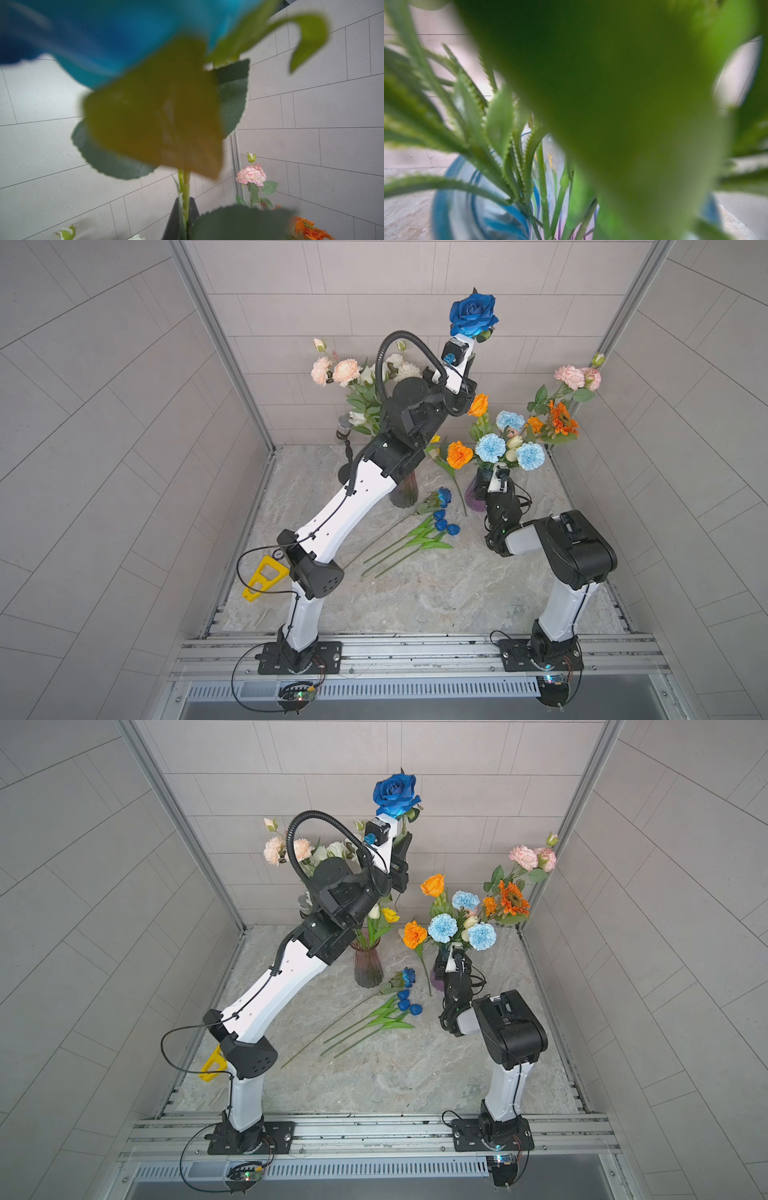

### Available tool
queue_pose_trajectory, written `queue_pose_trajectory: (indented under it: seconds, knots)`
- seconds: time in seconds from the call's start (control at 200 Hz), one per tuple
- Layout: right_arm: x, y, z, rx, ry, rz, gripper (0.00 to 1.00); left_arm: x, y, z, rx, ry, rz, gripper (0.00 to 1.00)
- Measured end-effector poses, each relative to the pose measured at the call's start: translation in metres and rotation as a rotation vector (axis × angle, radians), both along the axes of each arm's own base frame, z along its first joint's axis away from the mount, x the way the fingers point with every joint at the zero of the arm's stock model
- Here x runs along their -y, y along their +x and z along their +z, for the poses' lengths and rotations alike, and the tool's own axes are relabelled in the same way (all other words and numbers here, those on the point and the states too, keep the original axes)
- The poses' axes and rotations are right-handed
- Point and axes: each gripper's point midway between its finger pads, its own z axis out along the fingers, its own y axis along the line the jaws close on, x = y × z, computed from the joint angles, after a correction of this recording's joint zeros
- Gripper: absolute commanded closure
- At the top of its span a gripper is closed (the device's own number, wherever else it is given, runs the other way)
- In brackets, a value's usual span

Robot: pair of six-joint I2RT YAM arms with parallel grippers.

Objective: Pick out blue flowers from the vase
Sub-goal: Place the flower at the center of the board.

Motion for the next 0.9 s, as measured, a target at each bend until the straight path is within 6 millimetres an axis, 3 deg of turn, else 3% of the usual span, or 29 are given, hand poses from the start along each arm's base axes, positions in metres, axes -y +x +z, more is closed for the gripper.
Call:
queue_pose_trajectory:
  seconds: [0.19, 0.395, 0.68, 0.901]
  knots:
    - [0.0, 0.0, 0.0, 0.0, 0.0, 0.0, 0.34, -0.008, -0.001, 0.003, 0.039, 0.053, 0.06, 1.0]
    - [0.003, 0.0, 0.0, 0.0, 0.0, -0.003, 0.34, -0.043, -0.018, 0.02, 0.089, 0.102, 0.161, 1.0]
    - [0.007, 0.001, 0.0, 0.0, -0.001, -0.005, 0.33, -0.104, -0.086, 0.077, 0.16, -0.024, 0.114, 1.0]
    - [0.01, 0.001, 0.0, 0.001, -0.001, -0.008, 0.34, -0.146, -0.14, 0.1, 0.105, -0.04, 0.031, 1.0]
